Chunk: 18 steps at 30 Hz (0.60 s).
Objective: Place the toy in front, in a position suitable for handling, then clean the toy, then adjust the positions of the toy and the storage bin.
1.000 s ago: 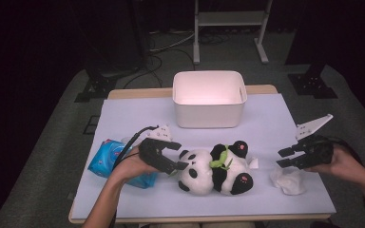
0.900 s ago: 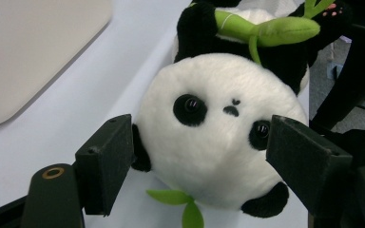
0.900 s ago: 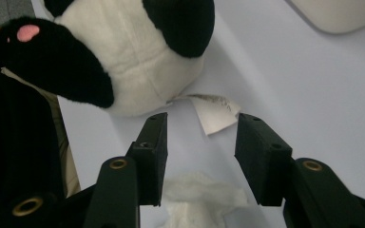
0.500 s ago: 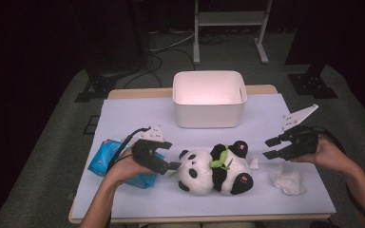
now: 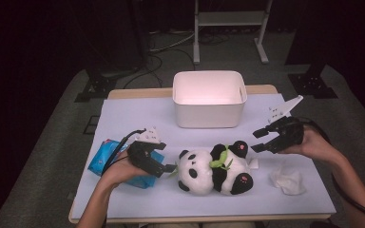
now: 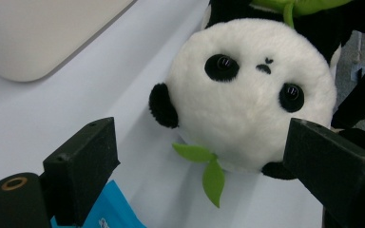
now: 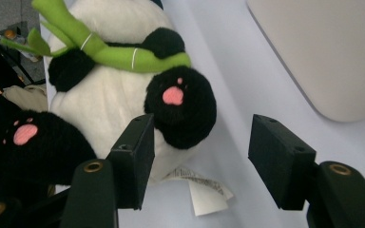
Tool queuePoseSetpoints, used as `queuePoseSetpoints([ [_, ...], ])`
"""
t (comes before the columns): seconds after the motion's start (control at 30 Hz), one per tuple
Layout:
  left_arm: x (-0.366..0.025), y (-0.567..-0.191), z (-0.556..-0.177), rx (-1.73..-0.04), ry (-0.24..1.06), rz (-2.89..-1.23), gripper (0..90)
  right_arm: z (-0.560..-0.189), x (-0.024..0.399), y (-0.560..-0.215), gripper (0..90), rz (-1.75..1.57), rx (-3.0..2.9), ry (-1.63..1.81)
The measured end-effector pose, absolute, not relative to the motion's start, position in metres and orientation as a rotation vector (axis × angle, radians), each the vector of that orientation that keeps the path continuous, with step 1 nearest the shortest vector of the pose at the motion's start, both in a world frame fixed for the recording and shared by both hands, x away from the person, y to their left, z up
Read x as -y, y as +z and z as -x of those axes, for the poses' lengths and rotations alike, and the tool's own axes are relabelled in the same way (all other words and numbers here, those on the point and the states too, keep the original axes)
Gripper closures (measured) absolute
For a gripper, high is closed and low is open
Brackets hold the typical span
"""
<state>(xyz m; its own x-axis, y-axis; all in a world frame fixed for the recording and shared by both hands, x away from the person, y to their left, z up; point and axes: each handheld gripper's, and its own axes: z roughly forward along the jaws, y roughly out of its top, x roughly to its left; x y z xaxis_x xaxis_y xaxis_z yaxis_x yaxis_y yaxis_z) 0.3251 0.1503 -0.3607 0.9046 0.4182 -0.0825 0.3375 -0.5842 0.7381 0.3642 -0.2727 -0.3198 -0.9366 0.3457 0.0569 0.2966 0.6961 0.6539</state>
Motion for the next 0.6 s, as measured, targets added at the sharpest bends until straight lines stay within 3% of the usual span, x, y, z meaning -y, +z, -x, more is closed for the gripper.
queuePoseSetpoints([
  [0.6,-0.162,-0.362,-0.319,-0.557,0.130,-2.233,10.1,-0.379,0.241,-0.297,39.4,-0.419,-2.840,1.052],
])
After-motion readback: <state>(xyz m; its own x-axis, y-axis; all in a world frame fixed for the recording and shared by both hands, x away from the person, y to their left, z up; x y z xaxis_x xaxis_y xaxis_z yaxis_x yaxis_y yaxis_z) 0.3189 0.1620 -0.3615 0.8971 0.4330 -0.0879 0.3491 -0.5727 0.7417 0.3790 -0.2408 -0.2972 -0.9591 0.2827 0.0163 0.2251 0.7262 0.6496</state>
